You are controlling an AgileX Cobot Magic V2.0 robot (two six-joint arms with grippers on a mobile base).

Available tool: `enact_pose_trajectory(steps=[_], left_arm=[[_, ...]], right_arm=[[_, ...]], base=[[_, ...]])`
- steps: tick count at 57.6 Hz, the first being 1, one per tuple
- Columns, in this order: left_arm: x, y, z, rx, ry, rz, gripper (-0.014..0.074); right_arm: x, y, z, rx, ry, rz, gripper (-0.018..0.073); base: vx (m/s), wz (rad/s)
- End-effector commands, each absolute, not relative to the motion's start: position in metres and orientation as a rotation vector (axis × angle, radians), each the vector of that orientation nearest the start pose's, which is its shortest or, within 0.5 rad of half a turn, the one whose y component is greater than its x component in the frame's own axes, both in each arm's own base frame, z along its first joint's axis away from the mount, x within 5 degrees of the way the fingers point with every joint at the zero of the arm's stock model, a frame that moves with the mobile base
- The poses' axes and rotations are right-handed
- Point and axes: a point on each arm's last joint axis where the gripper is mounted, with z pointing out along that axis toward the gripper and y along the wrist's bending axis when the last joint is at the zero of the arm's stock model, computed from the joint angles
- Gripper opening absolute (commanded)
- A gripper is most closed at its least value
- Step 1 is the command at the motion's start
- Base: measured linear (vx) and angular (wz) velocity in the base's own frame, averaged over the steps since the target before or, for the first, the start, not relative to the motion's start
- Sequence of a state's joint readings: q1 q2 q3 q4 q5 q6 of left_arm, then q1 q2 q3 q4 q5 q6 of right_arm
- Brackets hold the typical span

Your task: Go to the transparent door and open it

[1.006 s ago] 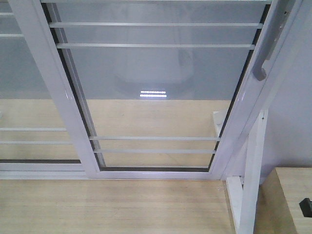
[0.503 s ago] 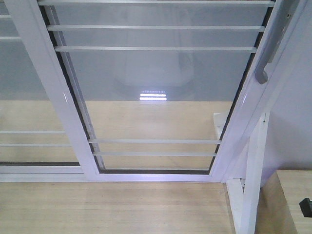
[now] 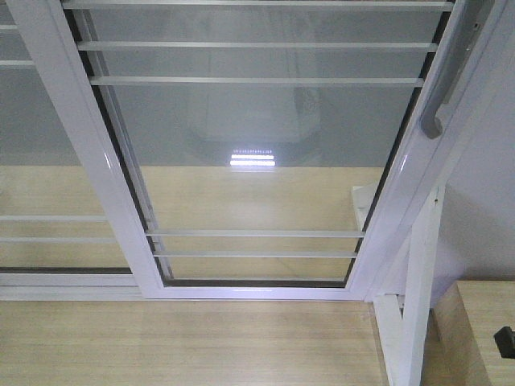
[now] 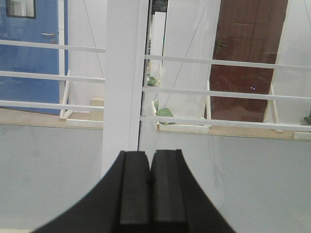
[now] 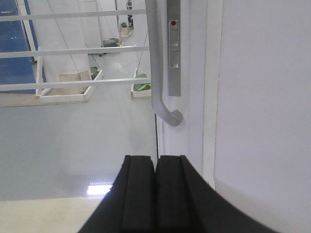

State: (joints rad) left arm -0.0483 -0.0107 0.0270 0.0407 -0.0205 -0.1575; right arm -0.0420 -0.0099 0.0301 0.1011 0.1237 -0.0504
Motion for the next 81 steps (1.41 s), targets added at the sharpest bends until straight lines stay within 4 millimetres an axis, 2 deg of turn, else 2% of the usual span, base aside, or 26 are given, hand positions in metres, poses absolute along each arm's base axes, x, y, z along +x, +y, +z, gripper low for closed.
enact_pose_trajectory(steps=[1,54,65,70,77,81], left_arm=[[0.056,-0.003,0.205,-0.053,1.413,-0.156,-0.0003],[0.056,-0.003,0.205,-0.053,1.413,-0.156,-0.0003],[0.055,-0.003,0.207,-0.051,1.387,-0.158,-0.0003],[0.055,-0.003,0.207,-0.051,1.386,-0.158,-0.0003],[0.052,-0.003,0.224,-0.046,1.263,-0.168,-0.0003],[0.046,-0.003,0.244,-0.04,1.159,-0.173,-0.0003]], right_arm=[[0.056,-0.002,0.196,0.061,1.539,-0.004,-0.0005],[0.056,-0.002,0.197,0.029,1.538,-0.038,-0.0005],[0.056,-0.003,0.199,0.03,1.509,-0.04,-0.0005],[0.056,-0.003,0.205,0.032,1.445,-0.046,-0.0005],[0.054,-0.004,0.216,0.054,1.336,-0.033,-0.0005],[0.05,-0.004,0.233,0.078,1.26,-0.006,-0.0005]], base=[[0.0,0.0],[0.0,0.0],[0.0,0.0],[0.0,0.0],[0.0,0.0],[0.0,0.0]])
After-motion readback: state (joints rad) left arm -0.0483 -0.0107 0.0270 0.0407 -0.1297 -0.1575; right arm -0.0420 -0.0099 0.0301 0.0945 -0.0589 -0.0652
